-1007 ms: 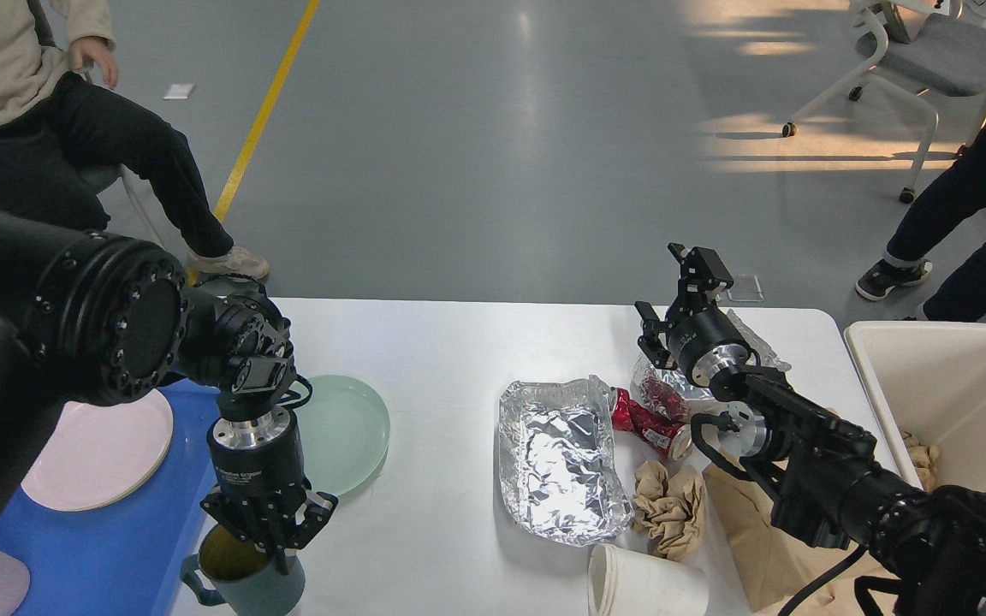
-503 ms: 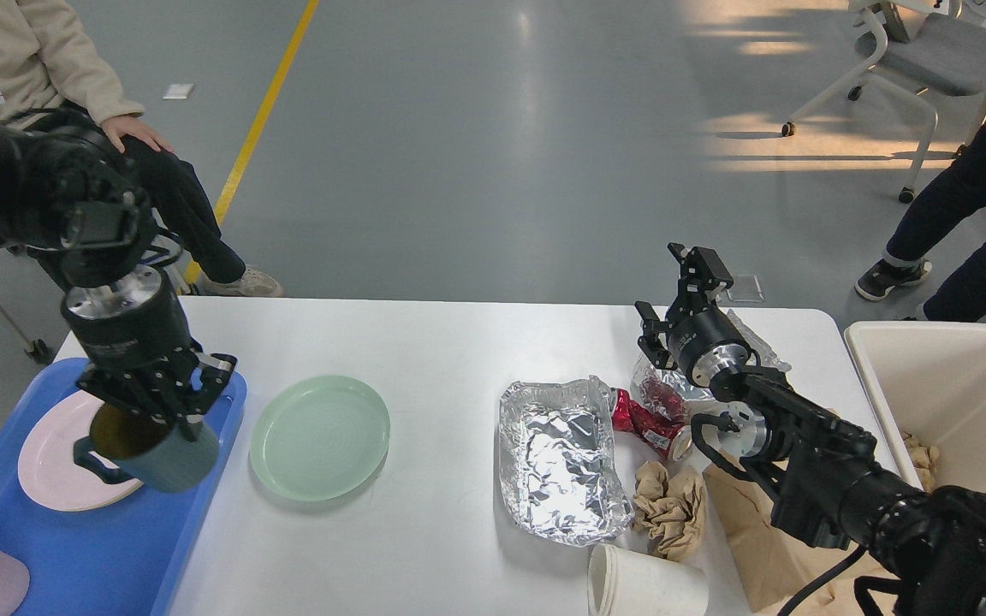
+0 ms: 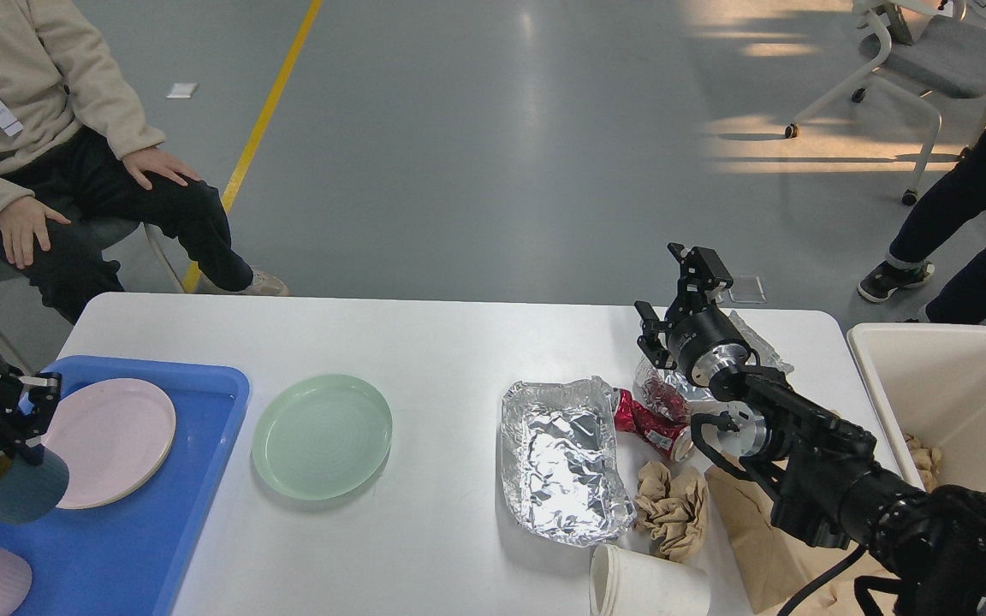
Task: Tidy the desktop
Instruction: 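Carry the teal mug onto the blue tray and release it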
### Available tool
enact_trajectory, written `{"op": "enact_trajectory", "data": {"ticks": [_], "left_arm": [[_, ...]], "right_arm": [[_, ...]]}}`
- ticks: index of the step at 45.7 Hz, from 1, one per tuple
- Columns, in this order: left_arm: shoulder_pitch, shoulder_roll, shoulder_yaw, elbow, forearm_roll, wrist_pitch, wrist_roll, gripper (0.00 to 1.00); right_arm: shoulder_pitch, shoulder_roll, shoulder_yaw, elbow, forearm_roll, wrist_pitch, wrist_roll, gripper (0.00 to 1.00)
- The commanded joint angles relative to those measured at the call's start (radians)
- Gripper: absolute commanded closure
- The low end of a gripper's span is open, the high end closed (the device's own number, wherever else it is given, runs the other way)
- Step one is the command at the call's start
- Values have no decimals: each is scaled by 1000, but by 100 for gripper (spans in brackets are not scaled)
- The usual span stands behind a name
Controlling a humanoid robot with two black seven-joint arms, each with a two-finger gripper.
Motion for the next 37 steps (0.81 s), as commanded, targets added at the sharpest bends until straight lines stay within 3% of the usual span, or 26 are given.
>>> {"op": "enact_trajectory", "data": {"ticks": [1, 23, 37], "left_arm": [[64, -5, -56, 9, -5, 0, -1, 100], [152, -154, -113, 11, -8, 0, -1, 100], [166, -169, -110, 11, -6, 0, 1, 99]], "right_arm": [[0, 0, 0, 0, 0, -1, 0, 0], [0, 0, 0, 0, 0, 0, 0, 0], [0, 0, 0, 0, 0, -1, 0, 0]]}}
